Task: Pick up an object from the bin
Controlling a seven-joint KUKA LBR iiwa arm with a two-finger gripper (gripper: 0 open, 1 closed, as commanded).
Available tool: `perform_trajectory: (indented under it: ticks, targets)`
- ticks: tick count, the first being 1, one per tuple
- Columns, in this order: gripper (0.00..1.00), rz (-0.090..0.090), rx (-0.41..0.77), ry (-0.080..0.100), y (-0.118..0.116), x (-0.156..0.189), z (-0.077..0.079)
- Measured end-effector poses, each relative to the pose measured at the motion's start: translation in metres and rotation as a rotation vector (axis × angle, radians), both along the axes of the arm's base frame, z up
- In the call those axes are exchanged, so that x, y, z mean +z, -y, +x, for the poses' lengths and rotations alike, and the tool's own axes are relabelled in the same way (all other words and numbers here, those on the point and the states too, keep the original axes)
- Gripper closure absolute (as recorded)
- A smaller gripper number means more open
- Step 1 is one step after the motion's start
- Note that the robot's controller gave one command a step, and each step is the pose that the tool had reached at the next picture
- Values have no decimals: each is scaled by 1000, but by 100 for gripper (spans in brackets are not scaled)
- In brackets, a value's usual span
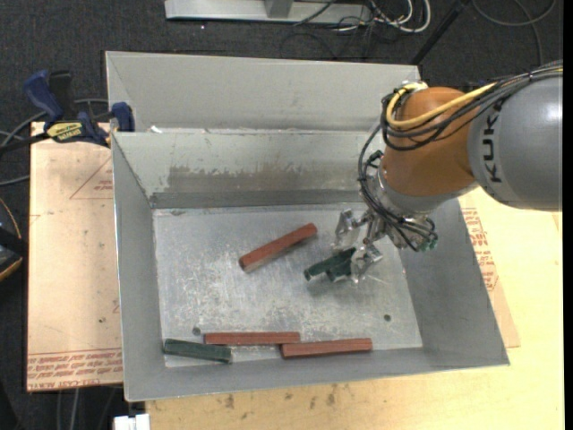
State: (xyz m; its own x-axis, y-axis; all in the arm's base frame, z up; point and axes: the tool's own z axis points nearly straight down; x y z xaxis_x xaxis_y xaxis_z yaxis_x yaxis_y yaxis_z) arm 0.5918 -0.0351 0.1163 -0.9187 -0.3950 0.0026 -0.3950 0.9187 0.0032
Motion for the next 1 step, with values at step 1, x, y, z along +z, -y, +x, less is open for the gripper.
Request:
perform_trajectory:
  ticks: [1]
  targets:
    - [100,-1,0,3,0,19,1]
